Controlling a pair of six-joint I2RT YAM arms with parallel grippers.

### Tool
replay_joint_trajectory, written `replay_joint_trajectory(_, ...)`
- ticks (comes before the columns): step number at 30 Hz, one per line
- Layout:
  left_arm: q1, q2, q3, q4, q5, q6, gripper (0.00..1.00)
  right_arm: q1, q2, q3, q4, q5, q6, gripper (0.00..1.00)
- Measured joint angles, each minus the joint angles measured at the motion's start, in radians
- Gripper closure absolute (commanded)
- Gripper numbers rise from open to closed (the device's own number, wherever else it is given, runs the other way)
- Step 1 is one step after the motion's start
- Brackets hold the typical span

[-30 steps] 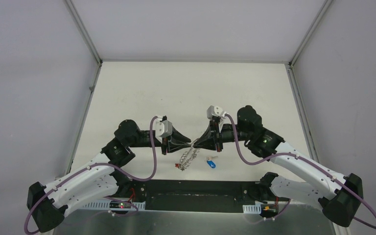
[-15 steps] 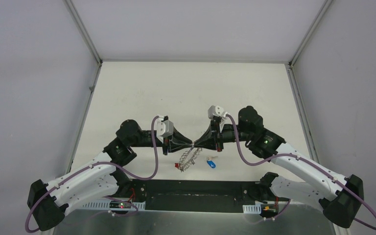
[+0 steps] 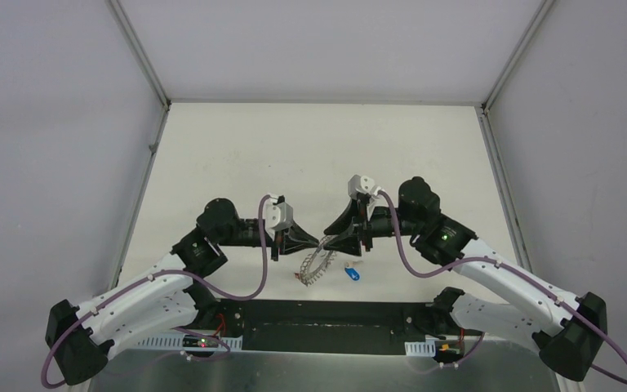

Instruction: Put the keys on the keyring

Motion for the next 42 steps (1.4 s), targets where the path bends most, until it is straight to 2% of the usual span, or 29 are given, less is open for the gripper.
replay_joint_trajectory(2,0.0,0.001,0.018,-0.077,-0.001,0.025,1.0,0.0,-0.005,0.0,0.001,0.007,0.005,0.39)
replay_joint_trajectory(5,0.0,0.007,0.082,-0.222,-0.005,0.081,1.0,0.0,-0.018,0.0,0.002,0.021,0.003,0.36)
replay_joint_trajectory(16,0.0,0.106,0.423,-0.676,-0.021,0.34,1.0,0.0,0.008,0.023,0.005,0.023,0.023,0.53)
replay_joint_trajectory(21,0.0,0.167,0.515,-0.819,-0.026,0.41,1.0,0.015,0.055,0.035,0.03,0.023,0.053,0.54)
replay_joint_trajectory(27,0.0,0.2,0.564,-0.909,-0.027,0.442,1.0,0.053,0.092,0.053,0.057,0.027,0.071,0.57)
replay_joint_trajectory(35,-0.012,0.2,0.565,-0.941,-0.027,0.45,1.0,0.088,0.142,0.082,0.077,0.048,0.094,0.62)
replay_joint_trajectory(42,-0.013,0.2,0.565,-0.954,-0.034,0.458,1.0,0.091,0.136,0.082,0.089,0.153,0.134,0.63)
